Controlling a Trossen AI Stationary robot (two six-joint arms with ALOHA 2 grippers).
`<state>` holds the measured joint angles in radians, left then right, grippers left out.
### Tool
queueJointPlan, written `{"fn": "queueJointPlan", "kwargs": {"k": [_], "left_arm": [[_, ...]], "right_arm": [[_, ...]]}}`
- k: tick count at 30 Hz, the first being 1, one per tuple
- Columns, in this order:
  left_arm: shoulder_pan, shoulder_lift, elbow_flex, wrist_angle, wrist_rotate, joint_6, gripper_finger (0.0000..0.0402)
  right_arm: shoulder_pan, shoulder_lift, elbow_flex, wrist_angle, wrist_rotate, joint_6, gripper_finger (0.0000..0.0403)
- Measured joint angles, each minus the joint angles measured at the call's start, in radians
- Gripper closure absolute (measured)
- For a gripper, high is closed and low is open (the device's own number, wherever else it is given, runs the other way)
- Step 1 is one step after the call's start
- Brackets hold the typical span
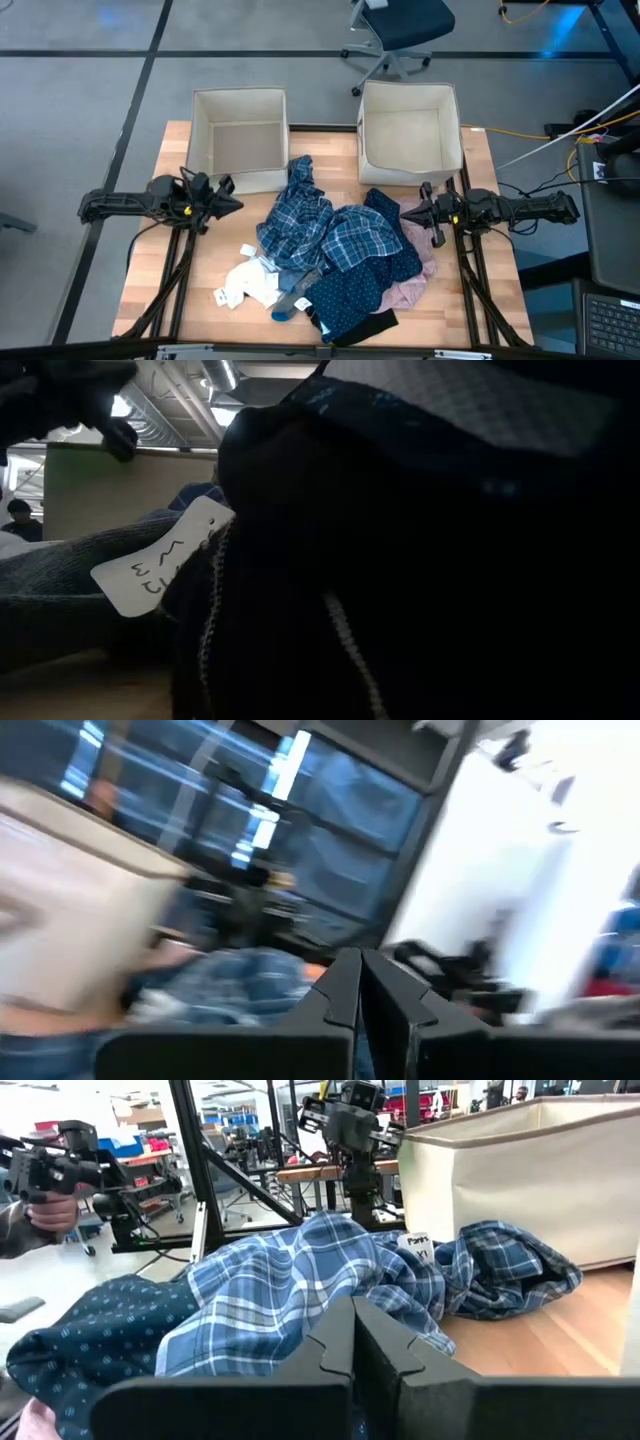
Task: Sort clothes
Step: Put the white sock into the left laundry bin
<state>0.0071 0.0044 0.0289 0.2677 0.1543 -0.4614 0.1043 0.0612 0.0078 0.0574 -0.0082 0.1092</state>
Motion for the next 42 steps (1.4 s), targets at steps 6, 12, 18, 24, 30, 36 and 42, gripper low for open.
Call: {"fn": "queueJointPlan", "kwargs": {"k": [6,12,18,24,30,36,42], "left_arm": [[-0.01,0.053,0.1,-0.05,0.031,0.091,0.04],[-0.023,0.273,0.277,-0.155,0.023,0.258,0.0401],[-0.049,0.567,0.523,-0.388,0.011,0.321,0.0401],[-0.133,0.81,0.74,-0.662,-0.007,0.251,0.0401],[-0.299,0.982,0.812,-0.781,-0.065,0.025,0.0401],[-0.487,1.124,0.814,-0.891,-0.168,-0.273,0.0401],[-0.575,1.242,0.802,-0.89,-0.202,-0.483,0.0399]], "right_arm": [[0.0,0.0,0.0,0.0,0.031,0.003,0.0397],[0.0,0.0,0.0,0.0,0.11,-0.001,0.0397],[0.0,0.0,0.0,0.0,0.175,-0.009,0.0397],[0.0,0.0,0.0,0.002,0.216,-0.011,0.0397],[0.0,0.0,0.0,0.004,0.245,-0.032,0.0397],[0.0,0.0,0.0,0.005,0.252,-0.036,0.0397],[0.0,0.0,0.0,0.004,0.252,-0.036,0.0397]]}}
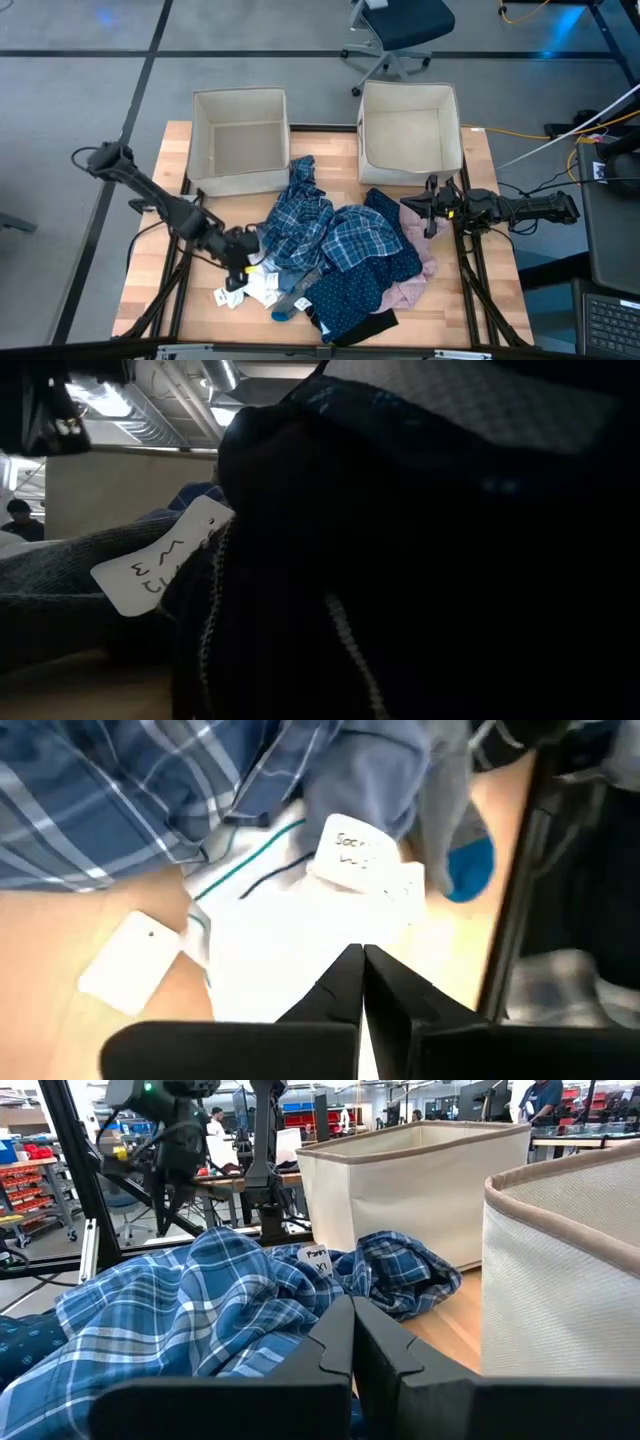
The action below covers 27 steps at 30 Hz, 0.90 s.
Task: Sort clothes
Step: Put the white sock into the left laundry bin
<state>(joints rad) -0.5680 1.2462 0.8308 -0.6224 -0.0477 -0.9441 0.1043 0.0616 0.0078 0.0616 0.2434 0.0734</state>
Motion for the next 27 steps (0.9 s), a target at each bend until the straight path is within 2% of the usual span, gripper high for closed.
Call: {"fn": "queueJointPlan", "kwargs": {"k": [5,14,23,27], "left_arm": [[0.021,0.066,-0.007,-0.016,0.016,-0.045,0.0398],[0.043,0.052,-0.007,-0.066,0.044,-0.08,0.0386],[0.033,0.053,-0.007,-0.1,0.015,-0.073,0.026],[-0.003,0.056,-0.007,-0.096,0.015,-0.077,0.022]], "right_arm": [[0.0,0.0,0.0,0.0,0.0,0.0,0.0397],[0.0,0.0,0.0,-0.001,0.0,-0.002,0.0397],[0.0,0.0,0.0,-0.003,0.0,-0.003,0.0397],[0.0,0.0,0.0,-0.003,0.001,-0.016,0.0397]]}}
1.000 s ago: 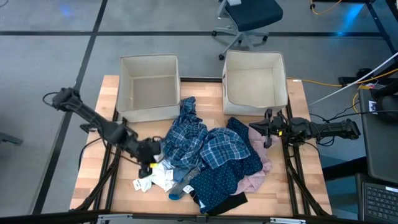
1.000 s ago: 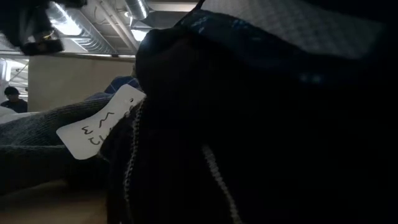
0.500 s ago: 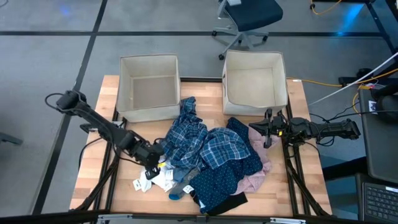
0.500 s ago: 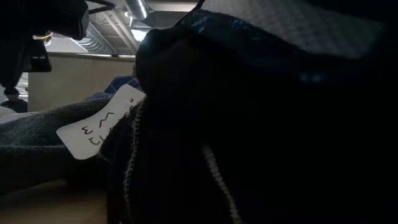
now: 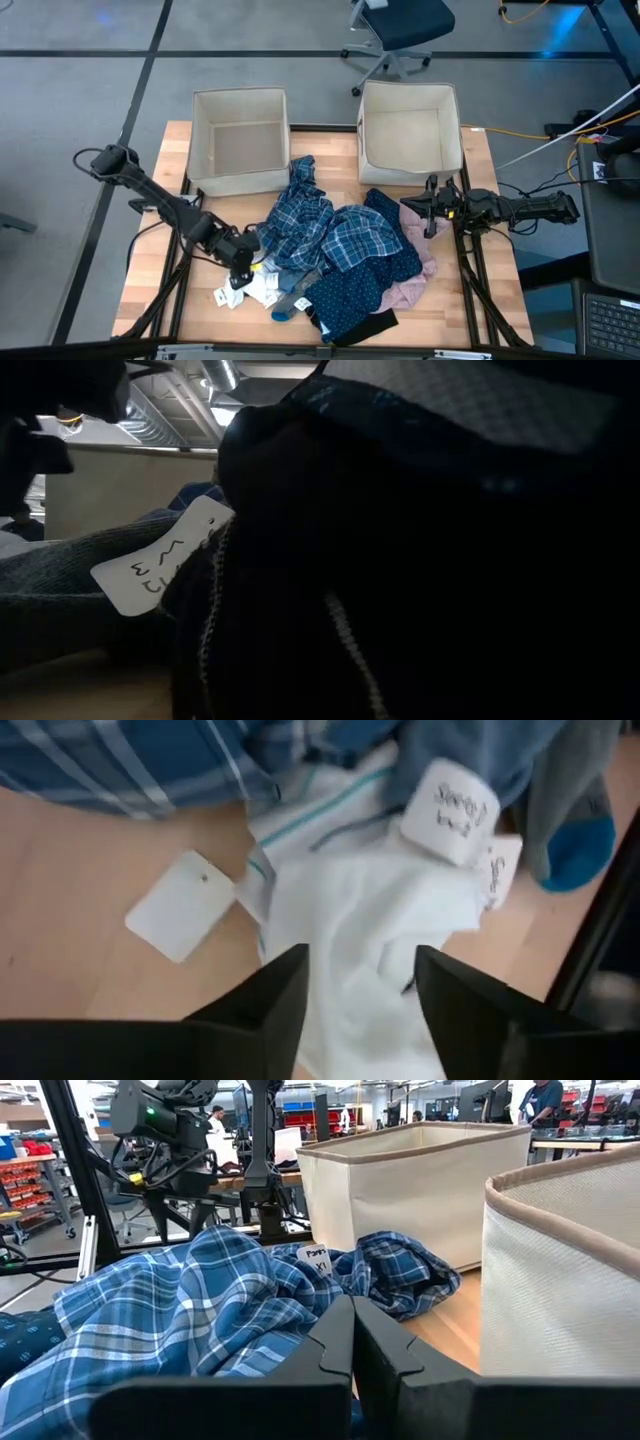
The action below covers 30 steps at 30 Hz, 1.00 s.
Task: Sort clothes
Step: Put the white sock into the left laundry bin
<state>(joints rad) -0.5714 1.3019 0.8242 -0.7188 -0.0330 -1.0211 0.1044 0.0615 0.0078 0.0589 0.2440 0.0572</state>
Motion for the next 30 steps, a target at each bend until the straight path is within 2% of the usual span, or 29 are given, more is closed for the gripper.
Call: {"fn": "queueJointPlan", "kwargs": {"k": [6,15,19,25,27,30], "left_arm": [[-0.043,0.048,-0.025,0.042,-0.009,-0.012,0.0209],[-0.057,0.146,-0.041,0.056,-0.028,0.029,0.0235],[-0.048,0.153,-0.041,0.059,-0.027,0.056,0.0275],[-0.035,0.108,-0.041,0.055,-0.023,0.091,0.038],[-0.032,0.086,-0.04,0.055,-0.026,0.094,0.0392],[-0.029,0.045,-0.04,0.053,-0.032,0.094,0.0388]], "right_arm": [[0.0,0.0,0.0,0.0,0.001,-0.005,0.0397],[0.0,0.0,0.0,0.0,0.026,-0.011,0.0397],[0.0,0.0,0.0,0.0,0.025,-0.011,0.0397],[0.0,0.0,0.0,0.0,0.026,-0.011,0.0397],[0.0,0.0,0.0,0.0,0.025,-0.011,0.0397],[0.0,0.0,0.0,0.0,0.025,-0.011,0.0397]]}}
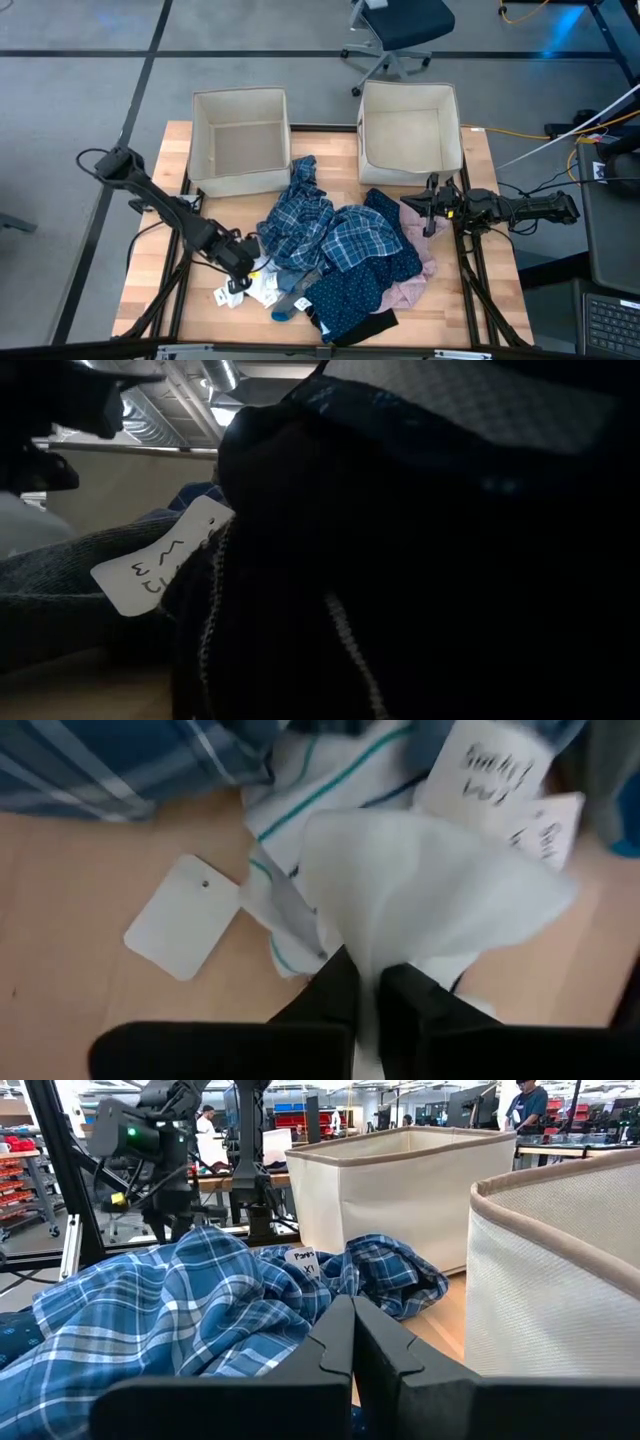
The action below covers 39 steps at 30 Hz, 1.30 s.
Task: Sort clothes
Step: Put the white sock into the left laundry bin
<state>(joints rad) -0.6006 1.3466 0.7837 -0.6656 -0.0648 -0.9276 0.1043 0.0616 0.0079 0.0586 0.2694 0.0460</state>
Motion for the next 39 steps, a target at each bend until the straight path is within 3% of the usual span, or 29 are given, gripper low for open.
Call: {"fn": "queueJointPlan", "kwargs": {"k": [4,7,14,17,33,39], "left_arm": [[0.006,-0.075,0.001,-0.01,-0.018,0.002,0.0396],[0.019,-0.151,0.002,-0.005,-0.087,0.012,0.0393],[0.065,-0.341,0.003,0.013,-0.371,0.139,0.0395],[0.092,-0.409,0.003,0.05,-0.448,0.227,0.0395],[0.359,-0.574,0.003,0.525,-0.864,1.025,0.0394],[0.539,-0.594,0.003,0.64,-0.917,1.256,0.0389]], "right_arm": [[0.0,0.0,0.0,0.0,0.0,0.0,0.0397],[0.0,0.0,0.0,0.0,0.001,0.0,0.0397],[0.0,0.0,0.0,0.0,0.001,0.0,0.0397],[0.0,0.0,0.0,0.0,0.001,0.0,0.0397],[0.0,0.0,0.0,0.001,0.01,0.0,0.0397],[0.0,0.0,0.0,0.002,0.011,0.0,0.0397]]}}
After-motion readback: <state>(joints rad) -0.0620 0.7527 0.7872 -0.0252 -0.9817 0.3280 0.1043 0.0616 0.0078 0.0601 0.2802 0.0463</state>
